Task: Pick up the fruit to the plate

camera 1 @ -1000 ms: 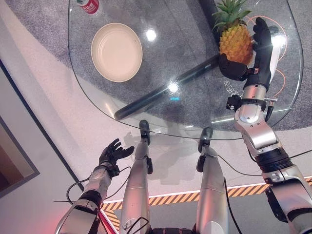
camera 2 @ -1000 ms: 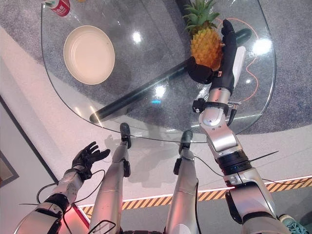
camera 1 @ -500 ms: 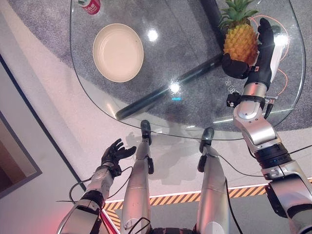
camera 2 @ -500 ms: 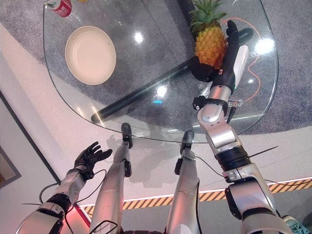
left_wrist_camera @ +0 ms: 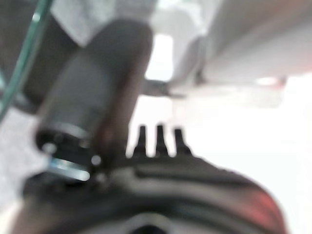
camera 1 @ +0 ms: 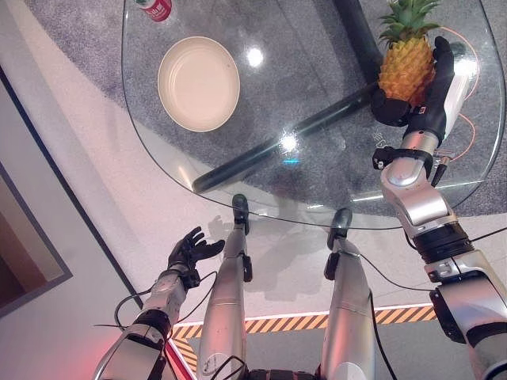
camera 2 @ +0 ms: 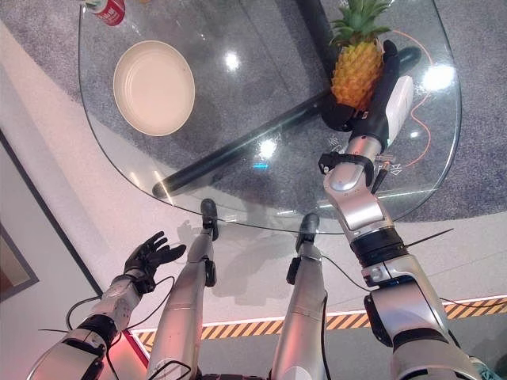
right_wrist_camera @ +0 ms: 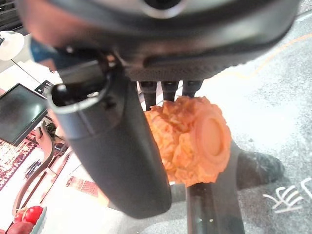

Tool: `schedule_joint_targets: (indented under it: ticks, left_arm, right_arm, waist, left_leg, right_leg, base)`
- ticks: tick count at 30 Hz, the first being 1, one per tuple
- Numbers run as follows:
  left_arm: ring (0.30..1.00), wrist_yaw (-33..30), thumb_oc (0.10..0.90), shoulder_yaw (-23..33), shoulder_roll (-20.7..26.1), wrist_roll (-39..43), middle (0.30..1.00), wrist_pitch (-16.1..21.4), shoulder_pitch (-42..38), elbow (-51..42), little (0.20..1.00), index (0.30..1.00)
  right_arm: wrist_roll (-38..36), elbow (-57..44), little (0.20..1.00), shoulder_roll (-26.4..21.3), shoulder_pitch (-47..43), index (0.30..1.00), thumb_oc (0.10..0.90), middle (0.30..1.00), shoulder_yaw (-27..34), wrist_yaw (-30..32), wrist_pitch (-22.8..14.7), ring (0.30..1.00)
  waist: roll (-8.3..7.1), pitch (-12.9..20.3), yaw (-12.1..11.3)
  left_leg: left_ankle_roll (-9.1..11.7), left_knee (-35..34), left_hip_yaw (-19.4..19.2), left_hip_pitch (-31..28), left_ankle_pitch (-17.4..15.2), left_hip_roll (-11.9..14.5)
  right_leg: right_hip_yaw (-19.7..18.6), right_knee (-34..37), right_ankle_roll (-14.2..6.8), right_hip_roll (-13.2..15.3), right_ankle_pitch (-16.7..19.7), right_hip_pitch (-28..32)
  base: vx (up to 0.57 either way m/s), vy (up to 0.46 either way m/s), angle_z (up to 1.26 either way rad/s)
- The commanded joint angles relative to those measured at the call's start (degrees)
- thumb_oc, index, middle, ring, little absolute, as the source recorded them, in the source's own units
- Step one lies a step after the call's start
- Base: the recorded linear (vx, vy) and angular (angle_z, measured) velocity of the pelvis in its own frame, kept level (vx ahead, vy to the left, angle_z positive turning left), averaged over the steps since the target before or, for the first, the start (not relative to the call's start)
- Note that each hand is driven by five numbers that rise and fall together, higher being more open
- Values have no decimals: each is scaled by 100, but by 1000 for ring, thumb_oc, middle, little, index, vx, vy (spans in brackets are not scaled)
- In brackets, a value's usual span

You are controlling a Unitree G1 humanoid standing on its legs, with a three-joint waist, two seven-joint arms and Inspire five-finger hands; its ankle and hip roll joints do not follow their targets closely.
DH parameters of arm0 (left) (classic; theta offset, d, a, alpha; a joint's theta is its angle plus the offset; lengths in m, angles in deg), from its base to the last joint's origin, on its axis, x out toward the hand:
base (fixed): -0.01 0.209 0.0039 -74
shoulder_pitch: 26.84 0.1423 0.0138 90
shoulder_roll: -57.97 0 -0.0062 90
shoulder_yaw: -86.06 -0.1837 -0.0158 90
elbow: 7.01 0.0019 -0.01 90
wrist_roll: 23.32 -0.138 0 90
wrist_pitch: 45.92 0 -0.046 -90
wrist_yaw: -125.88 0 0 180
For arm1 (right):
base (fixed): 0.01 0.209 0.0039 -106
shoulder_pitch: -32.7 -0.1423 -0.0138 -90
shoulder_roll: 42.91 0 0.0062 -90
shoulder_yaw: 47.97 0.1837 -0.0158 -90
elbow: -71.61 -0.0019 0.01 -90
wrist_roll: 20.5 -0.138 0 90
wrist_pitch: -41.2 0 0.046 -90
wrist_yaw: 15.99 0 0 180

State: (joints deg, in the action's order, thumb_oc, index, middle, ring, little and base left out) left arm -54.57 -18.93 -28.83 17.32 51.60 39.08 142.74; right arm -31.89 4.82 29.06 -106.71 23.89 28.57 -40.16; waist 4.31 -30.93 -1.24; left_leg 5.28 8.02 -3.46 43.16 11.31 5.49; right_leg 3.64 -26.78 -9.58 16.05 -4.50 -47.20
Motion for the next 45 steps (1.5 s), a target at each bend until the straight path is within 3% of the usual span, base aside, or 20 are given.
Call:
schedule_joint_targets:
  ticks: [1, 21, 22, 23, 24, 25, 34, 45]
  left_arm:
    - [900, 38, 800, -76, 141, -43, 900, -64, 298, 161, 900, 900]
    - [900, 22, 800, -166, 173, -60, 900, -131, 292, 70, 900, 900]
    - [900, 18, 800, -164, 174, -58, 900, -136, 289, 65, 900, 900]
    - [900, 17, 800, -164, 175, -61, 900, -139, 284, 65, 900, 900]
    - [900, 19, 800, -173, 181, -48, 900, -129, 283, 63, 900, 900]
    - [900, 20, 800, -181, 197, -29, 900, -130, 286, 49, 900, 900]
    - [900, 33, 800, -199, 244, 17, 900, -117, 299, -28, 900, 900]
    - [900, -250, 800, 220, 272, 942, 900, 91, 246, -177, 900, 900]
  right_arm:
    - [-6, -24, 900, -289, -343, 900, 800, 900, -210, 78, -40, 900]
    - [-372, 564, 900, -395, -727, 900, 800, 900, -446, -70, 458, 900]
    - [-397, 607, 598, -400, -741, 641, 498, 641, -447, -110, 519, 641]
    - [-410, 632, 507, -400, -753, 564, 407, 564, -451, -122, 542, 564]
    - [-428, 696, 252, -392, -765, 345, 152, 345, -472, -137, 608, 345]
    - [-477, 762, 200, -411, -762, 300, 100, 300, -502, -178, 624, 300]
    - [-483, 983, 200, -444, -820, 300, 100, 300, -528, -235, 582, 300]
    - [-251, 712, 200, -466, -682, 300, 100, 300, -460, -280, 502, 300]
  waist:
    - [178, 114, -55]
    - [199, 114, -137]
    - [200, 114, -139]
    - [201, 114, -140]
    - [206, 114, -147]
    - [211, 114, -150]
    - [206, 114, -162]
    - [158, 114, -142]
  left_leg:
    - [162, 801, 254, 182, -620, 252]
    - [154, 827, 282, 223, -622, 235]
    - [156, 832, 281, 229, -623, 236]
    - [155, 831, 280, 230, -622, 235]
    - [151, 820, 281, 233, -621, 232]
    - [151, 813, 277, 230, -621, 239]
    - [157, 792, 288, 230, -609, 237]
    - [176, 665, 290, 102, -565, 253]
  right_leg:
    - [250, 765, -49, 185, 939, -29]
    - [281, 716, -31, 179, 919, -52]
    - [281, 713, -31, 180, 918, -55]
    - [281, 713, -31, 179, 919, -57]
    - [285, 725, -30, 178, 924, -59]
    - [287, 730, -33, 184, 925, -57]
    - [296, 783, -43, 178, 971, -54]
    - [311, 846, -53, 160, 955, 65]
  base:
    - [0, 0, 0]
    - [0, 0, 0]
    - [0, 0, 0]
    - [0, 0, 0]
    - [0, 0, 0]
    - [0, 0, 0]
    - [0, 0, 0]
    - [0, 3, 0]
